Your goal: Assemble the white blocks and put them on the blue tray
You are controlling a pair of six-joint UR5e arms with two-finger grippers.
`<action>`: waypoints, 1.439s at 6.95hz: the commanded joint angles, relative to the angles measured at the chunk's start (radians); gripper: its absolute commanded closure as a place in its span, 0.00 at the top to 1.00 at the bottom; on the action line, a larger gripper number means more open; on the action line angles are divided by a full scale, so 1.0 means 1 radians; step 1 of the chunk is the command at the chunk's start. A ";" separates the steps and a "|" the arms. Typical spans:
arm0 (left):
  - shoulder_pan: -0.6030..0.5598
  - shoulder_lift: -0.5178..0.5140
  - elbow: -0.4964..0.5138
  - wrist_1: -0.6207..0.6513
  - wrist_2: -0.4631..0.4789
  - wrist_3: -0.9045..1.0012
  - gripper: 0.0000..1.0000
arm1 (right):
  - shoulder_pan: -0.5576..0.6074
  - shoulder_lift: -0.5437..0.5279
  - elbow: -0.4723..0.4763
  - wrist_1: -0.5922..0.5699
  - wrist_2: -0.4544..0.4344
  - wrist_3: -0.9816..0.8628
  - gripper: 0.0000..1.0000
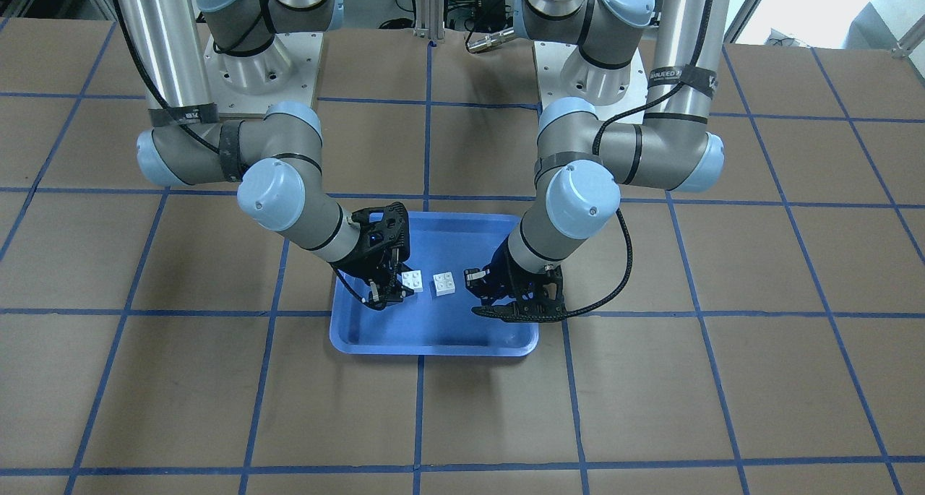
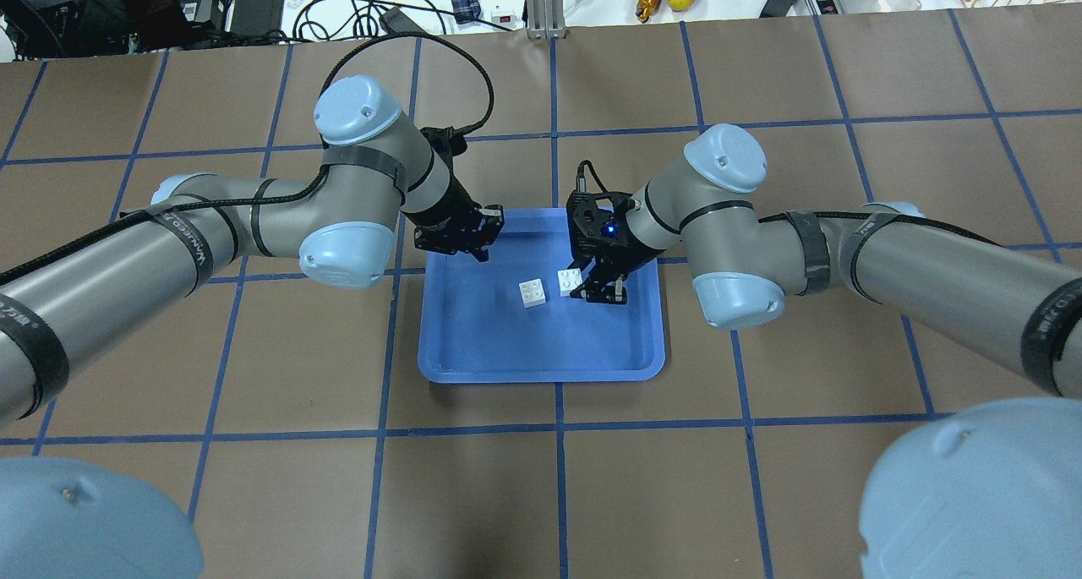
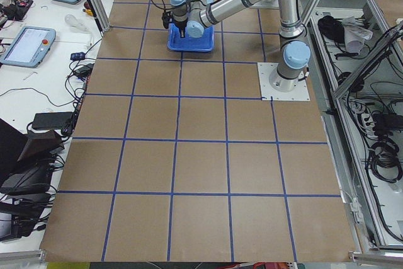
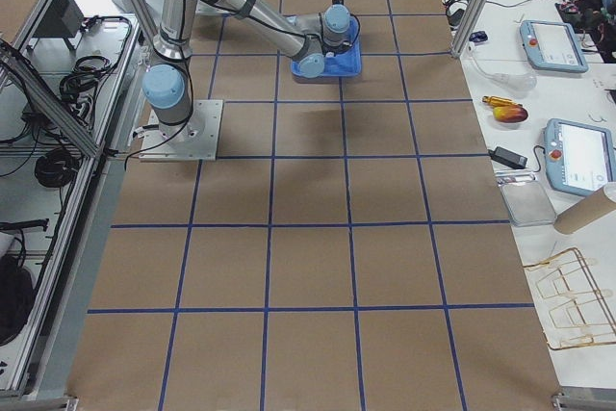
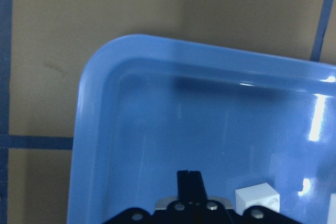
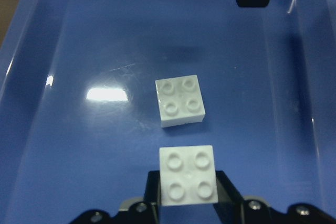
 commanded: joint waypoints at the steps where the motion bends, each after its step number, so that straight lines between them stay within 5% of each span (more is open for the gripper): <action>1: -0.007 -0.003 -0.002 0.004 -0.003 0.005 0.00 | 0.011 0.006 -0.003 -0.007 0.000 -0.009 0.00; 10: -0.049 -0.007 -0.077 0.105 -0.003 -0.004 0.00 | 0.016 0.038 -0.029 -0.008 0.000 0.008 0.00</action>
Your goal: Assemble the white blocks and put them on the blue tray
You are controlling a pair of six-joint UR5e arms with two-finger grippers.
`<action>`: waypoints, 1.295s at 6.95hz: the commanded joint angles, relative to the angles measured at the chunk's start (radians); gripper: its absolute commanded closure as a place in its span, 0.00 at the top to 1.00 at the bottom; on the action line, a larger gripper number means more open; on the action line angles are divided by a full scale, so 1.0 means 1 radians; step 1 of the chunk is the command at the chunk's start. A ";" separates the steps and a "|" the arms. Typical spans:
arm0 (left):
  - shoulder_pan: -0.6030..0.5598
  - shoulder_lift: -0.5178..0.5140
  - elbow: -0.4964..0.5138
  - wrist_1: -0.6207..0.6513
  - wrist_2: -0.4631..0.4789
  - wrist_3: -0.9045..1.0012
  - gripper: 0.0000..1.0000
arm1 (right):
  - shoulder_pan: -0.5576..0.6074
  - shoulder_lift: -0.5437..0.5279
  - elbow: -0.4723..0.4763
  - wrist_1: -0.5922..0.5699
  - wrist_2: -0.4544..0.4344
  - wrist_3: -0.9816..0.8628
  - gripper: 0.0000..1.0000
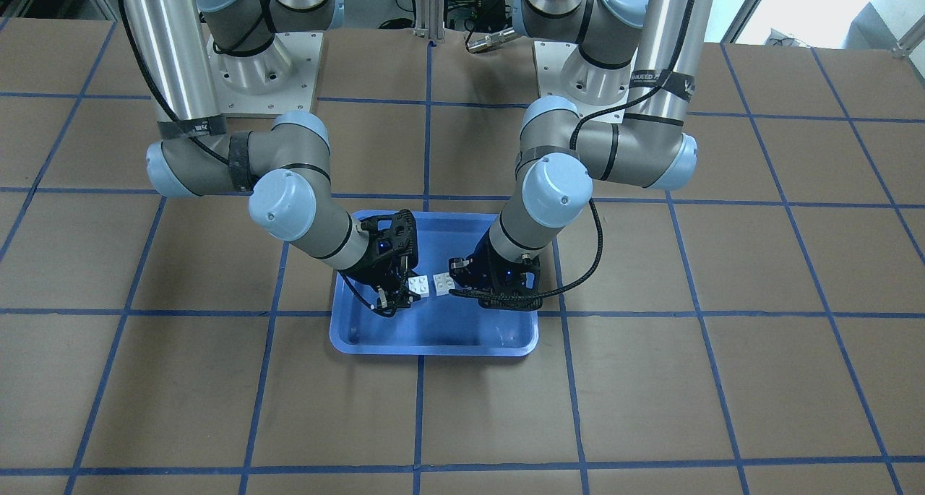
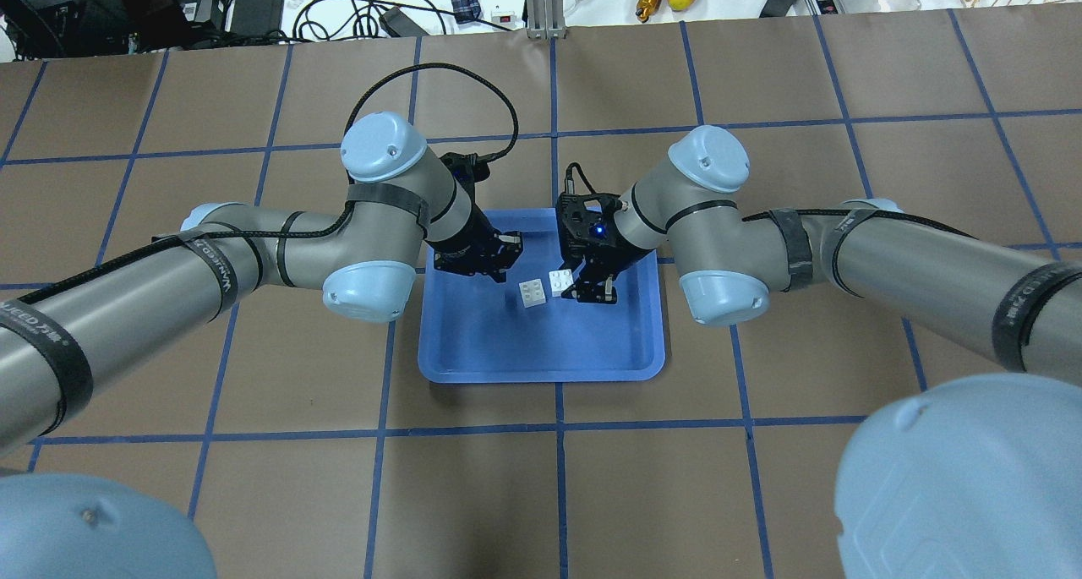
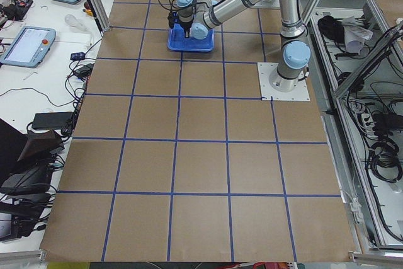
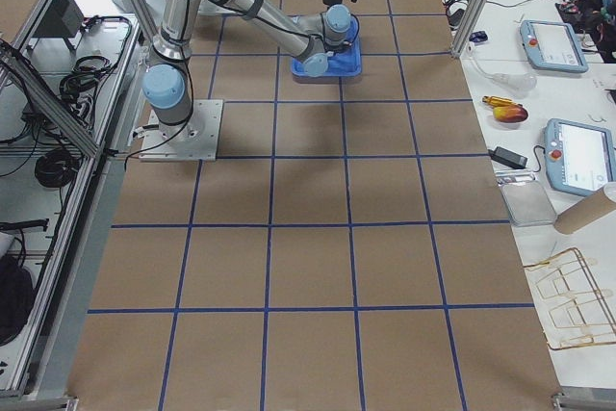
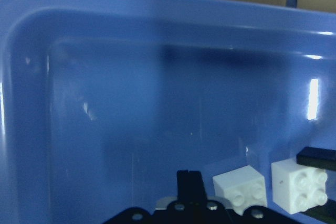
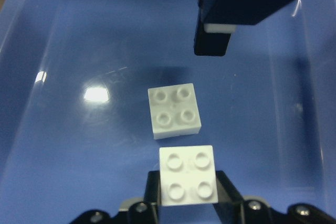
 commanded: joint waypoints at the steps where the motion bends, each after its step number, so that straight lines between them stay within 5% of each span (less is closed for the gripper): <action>1: -0.006 -0.006 -0.004 0.006 0.001 -0.024 0.00 | 0.005 0.001 0.001 0.001 0.000 0.007 0.00; 8: -0.017 -0.010 -0.017 0.003 0.001 -0.044 0.00 | 0.045 0.018 0.002 -0.001 -0.012 0.058 0.00; 9: -0.017 -0.009 -0.017 0.004 0.002 -0.044 0.00 | 0.045 0.018 0.002 0.001 -0.014 0.058 0.07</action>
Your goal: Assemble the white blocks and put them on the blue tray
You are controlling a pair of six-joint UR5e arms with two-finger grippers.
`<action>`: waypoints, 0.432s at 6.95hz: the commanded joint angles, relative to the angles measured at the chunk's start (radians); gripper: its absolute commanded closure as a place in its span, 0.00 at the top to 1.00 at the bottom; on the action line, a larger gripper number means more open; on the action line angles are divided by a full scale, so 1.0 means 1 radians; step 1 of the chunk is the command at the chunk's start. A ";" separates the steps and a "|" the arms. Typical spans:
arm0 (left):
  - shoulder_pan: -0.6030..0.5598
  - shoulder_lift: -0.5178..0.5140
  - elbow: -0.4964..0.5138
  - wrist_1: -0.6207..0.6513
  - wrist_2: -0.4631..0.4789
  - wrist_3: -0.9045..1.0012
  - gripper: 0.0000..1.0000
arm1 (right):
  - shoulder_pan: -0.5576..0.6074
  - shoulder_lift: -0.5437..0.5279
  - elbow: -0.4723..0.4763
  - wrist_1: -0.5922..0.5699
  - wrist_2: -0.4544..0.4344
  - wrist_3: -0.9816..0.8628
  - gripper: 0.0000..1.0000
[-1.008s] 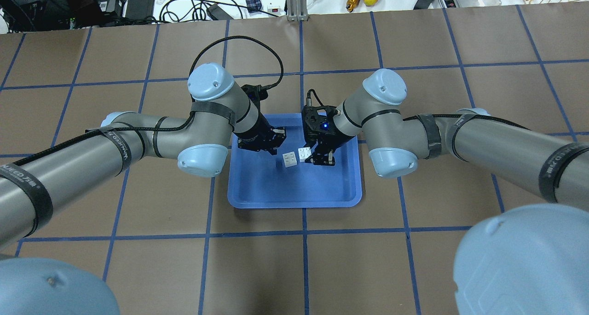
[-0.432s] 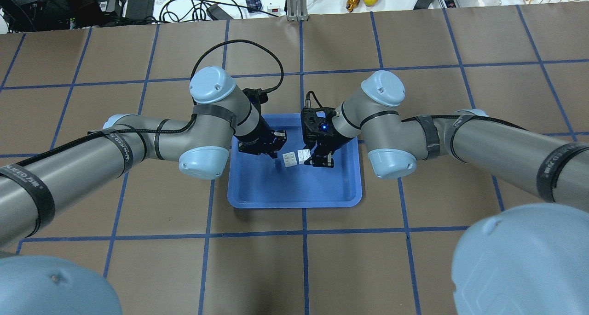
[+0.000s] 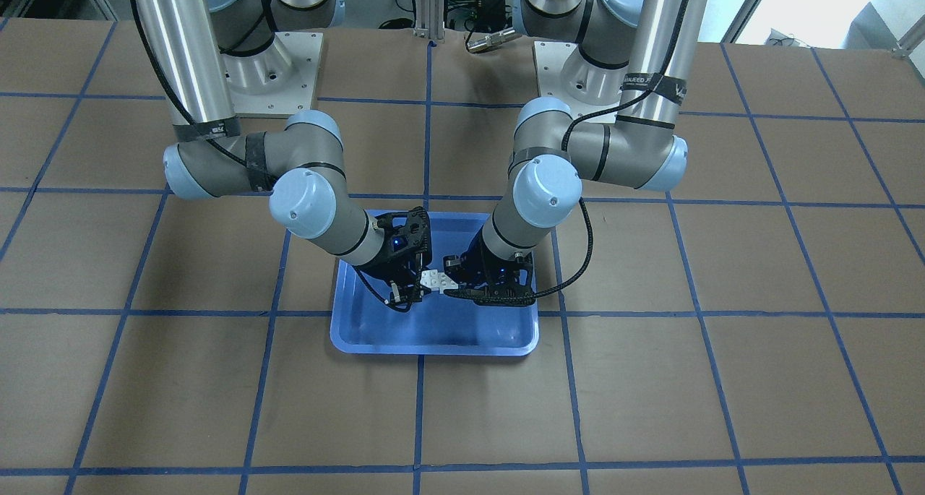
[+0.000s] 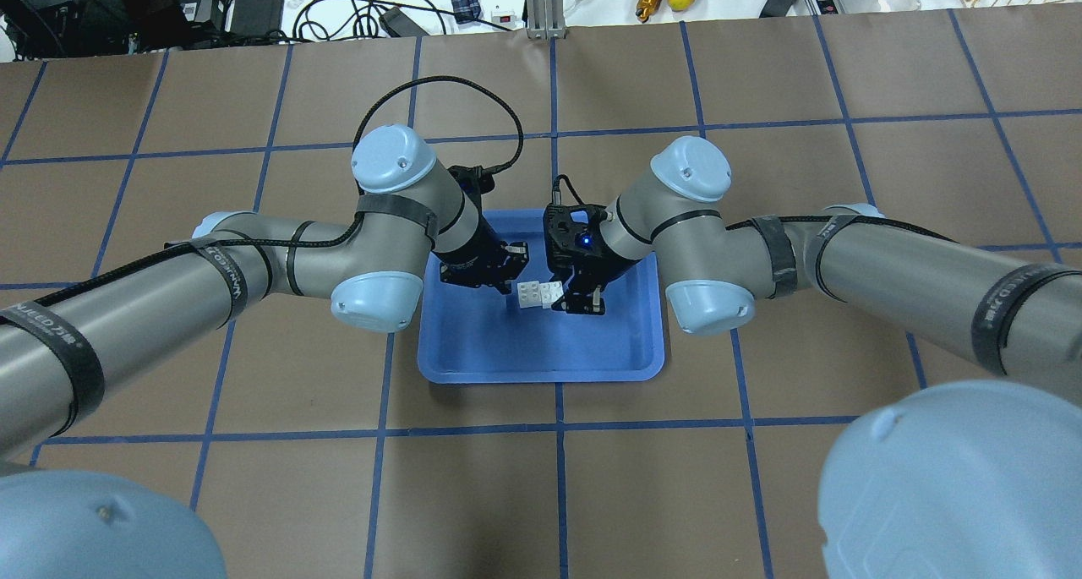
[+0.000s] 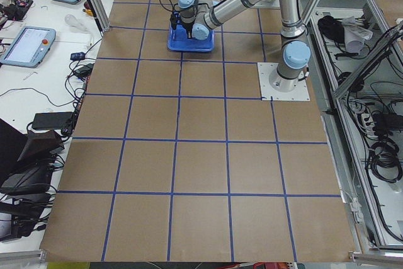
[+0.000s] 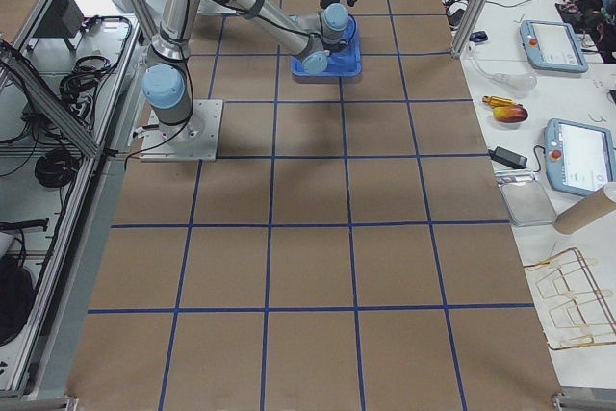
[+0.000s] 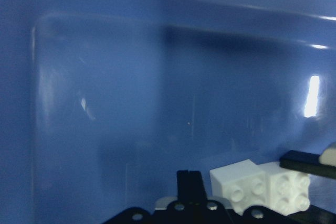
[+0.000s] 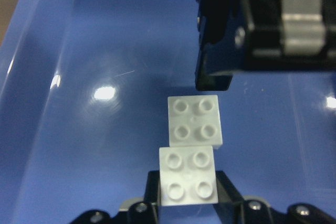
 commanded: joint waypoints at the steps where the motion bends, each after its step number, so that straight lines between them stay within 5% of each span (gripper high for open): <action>1: -0.004 0.003 0.000 0.003 0.001 -0.001 0.00 | 0.003 0.001 0.001 0.001 -0.002 0.003 0.57; 3: -0.004 0.004 0.001 0.004 0.001 0.002 0.00 | 0.003 -0.005 -0.001 0.003 -0.002 0.004 0.95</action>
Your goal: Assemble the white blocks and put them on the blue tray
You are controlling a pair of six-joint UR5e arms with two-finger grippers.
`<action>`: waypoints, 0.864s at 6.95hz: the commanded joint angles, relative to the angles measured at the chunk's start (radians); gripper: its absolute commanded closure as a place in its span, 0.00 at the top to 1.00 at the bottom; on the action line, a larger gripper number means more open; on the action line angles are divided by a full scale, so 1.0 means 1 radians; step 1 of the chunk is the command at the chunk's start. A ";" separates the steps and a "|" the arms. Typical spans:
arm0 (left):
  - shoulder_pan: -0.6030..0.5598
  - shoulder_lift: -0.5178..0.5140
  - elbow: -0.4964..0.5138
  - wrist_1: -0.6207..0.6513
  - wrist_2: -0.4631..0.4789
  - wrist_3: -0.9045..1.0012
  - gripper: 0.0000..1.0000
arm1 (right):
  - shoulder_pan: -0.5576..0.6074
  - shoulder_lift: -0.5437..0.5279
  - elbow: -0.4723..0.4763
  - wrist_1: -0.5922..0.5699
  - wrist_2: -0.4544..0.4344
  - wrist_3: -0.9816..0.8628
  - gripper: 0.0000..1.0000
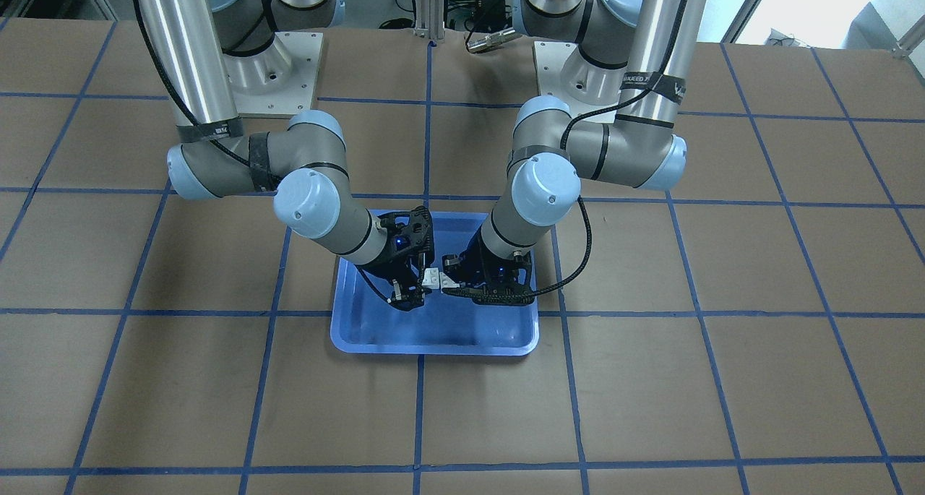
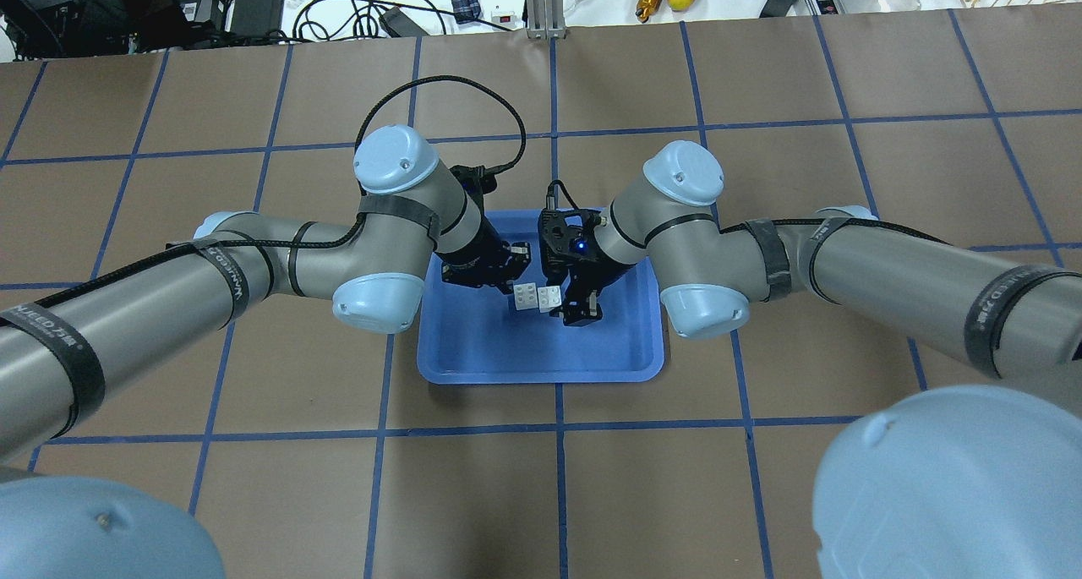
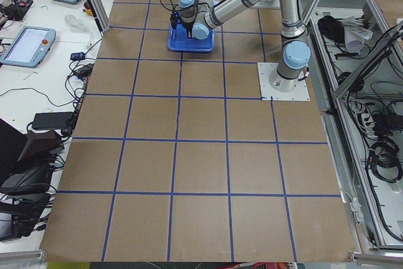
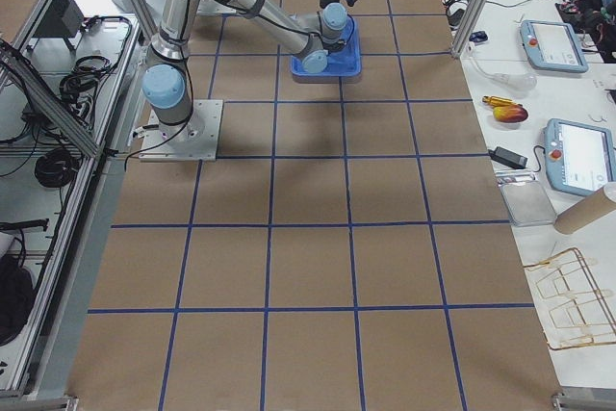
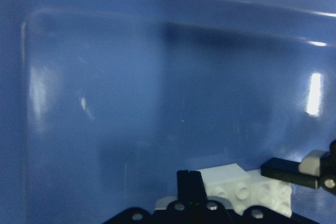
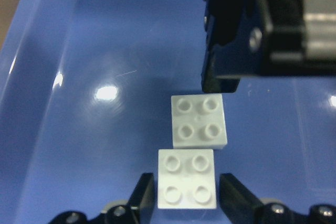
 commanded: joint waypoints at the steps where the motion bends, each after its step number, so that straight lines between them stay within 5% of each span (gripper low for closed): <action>1: -0.001 0.001 0.001 0.001 0.000 0.003 0.00 | -0.002 -0.010 -0.004 0.003 -0.003 0.001 1.00; 6: 0.000 0.000 -0.001 0.001 -0.001 0.000 0.02 | -0.026 -0.094 -0.018 0.047 -0.086 0.371 1.00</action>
